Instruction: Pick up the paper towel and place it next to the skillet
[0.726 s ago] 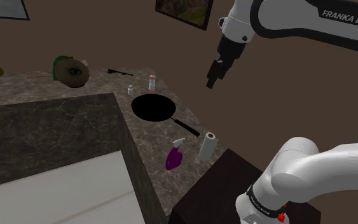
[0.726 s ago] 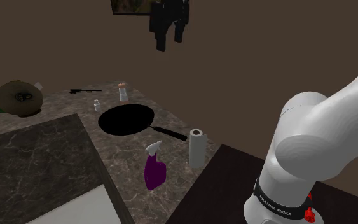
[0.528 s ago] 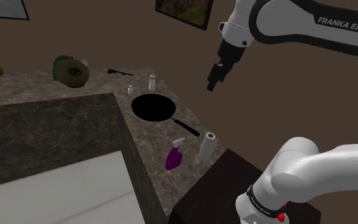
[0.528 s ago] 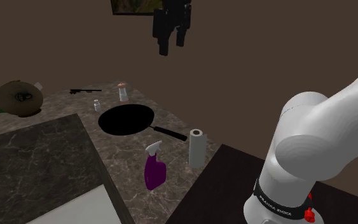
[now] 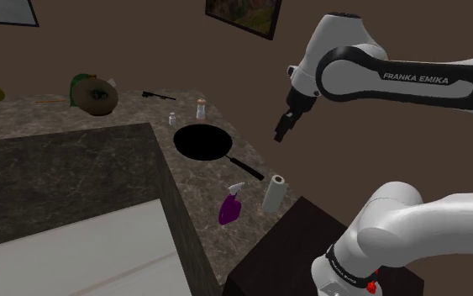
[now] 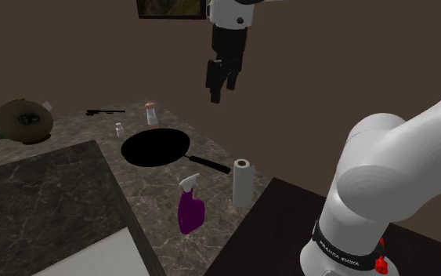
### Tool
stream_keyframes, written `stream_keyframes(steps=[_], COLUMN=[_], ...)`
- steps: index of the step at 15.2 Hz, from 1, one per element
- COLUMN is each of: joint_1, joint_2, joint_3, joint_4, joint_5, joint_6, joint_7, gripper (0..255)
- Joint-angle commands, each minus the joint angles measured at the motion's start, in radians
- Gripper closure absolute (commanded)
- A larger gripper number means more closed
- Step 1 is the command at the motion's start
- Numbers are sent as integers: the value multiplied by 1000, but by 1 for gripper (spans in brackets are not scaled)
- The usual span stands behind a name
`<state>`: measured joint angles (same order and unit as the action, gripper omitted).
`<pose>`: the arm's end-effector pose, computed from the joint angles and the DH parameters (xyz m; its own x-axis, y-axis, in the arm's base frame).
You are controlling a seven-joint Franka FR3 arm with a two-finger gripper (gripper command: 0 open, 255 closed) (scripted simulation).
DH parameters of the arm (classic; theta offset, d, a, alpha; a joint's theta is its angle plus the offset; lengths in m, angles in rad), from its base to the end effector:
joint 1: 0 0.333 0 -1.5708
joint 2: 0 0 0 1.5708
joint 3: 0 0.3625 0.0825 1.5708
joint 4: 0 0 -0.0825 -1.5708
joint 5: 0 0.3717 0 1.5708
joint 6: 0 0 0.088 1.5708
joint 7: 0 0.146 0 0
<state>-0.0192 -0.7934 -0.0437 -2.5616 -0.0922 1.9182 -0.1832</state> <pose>0.2880 -0.0302 0.5228 0.9779 0.1596 0.1352 0.1490 -0.9852 0.0853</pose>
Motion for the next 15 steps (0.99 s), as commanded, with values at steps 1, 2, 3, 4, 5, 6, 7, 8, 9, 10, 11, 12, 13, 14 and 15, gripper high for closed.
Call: stream_keyframes(steps=[1,2,3,4,5,6,7,8,9,10,11,12,13,14,15], joint_1=[-14,-20,-27,-33,-40,-48,-55,-62,-70,-77,-84,-90,-96,-101,-105], joint_2=[-7,-2,4,13,23,36,52,69,90,113,138,167,198,232,268], joint_3=[-34,-48,-63,-78,-94,-110,-126,-143,-160,-177,-195,-213,-231,-250,-270], joint_4=[-68,-94,-119,-143,-166,-188,-208,-226,-244,-259,-273,-286,-296,-305,-312], joint_5=[-19,-27,-36,-45,-55,-64,-74,-84,-93,-103,-112,-121,-129,-136,-142], joint_6=[64,96,128,161,194,229,265,302,340,379,419,460,502,545,589], joint_7=[-33,-47,-60,-74,-88,-102,-116,-131,-145,-160,-176,-192,-208,-225,-242], gripper=[0,0,0,0,0,0,0,0,0,0,0,0,0,0,0])
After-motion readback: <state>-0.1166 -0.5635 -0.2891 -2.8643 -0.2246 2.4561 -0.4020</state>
